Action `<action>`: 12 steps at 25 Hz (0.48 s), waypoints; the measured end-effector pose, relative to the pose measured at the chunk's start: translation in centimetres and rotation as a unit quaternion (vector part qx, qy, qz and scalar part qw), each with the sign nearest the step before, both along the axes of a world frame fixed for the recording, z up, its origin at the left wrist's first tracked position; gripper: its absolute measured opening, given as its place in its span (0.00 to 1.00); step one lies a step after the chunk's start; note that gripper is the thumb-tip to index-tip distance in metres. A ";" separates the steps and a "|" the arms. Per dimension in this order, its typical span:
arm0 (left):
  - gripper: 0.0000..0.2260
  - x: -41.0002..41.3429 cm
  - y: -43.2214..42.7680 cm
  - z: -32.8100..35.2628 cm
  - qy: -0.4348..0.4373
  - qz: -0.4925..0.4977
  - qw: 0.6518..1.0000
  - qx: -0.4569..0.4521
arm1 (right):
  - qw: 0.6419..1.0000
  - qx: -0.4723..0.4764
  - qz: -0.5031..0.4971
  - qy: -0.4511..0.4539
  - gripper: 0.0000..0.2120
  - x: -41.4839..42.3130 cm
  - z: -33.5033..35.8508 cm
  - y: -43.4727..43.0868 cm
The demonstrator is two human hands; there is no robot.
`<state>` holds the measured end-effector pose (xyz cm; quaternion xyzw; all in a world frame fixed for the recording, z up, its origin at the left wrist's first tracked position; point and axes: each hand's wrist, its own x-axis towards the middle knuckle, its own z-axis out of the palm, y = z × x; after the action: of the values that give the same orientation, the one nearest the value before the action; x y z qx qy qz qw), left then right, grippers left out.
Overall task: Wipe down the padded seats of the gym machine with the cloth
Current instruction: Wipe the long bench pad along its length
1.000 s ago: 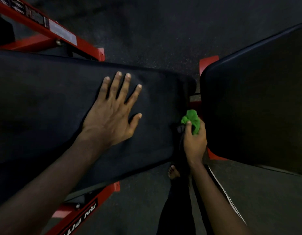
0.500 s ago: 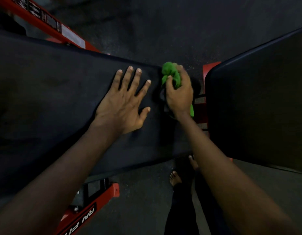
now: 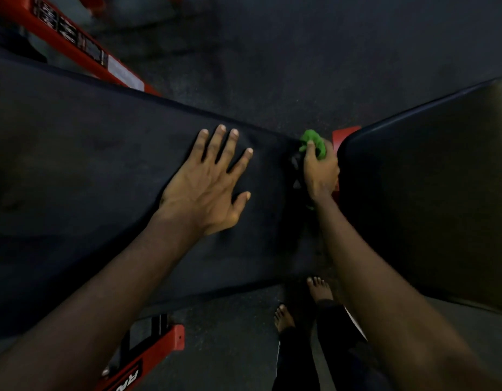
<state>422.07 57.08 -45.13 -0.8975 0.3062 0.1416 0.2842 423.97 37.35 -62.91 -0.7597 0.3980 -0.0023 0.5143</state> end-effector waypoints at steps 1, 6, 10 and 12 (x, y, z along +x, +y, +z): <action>0.35 0.0 0.1 -0.1 -0.003 -0.002 1.000 0.004 | 1.000 0.009 0.010 -0.018 0.17 1.4 0.3 -0.2; 0.34 -0.2 0.0 0.5 0.005 0.011 1.000 0.003 | 0.987 0.008 0.094 -0.133 0.24 -8.2 4.8 4.7; 0.31 -1.8 3.7 5.0 -0.010 0.038 0.999 -0.021 | 0.970 -0.003 0.172 -0.171 0.22 -15.8 7.7 6.4; 0.30 -4.0 8.0 9.1 -0.062 0.047 0.996 -0.051 | 0.982 0.004 0.132 -0.133 0.21 -13.0 8.5 6.3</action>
<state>418.06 65.04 -36.06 -0.9312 0.2522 0.0830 0.2498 411.01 43.61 -54.42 -0.7966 0.2223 -0.0340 0.5611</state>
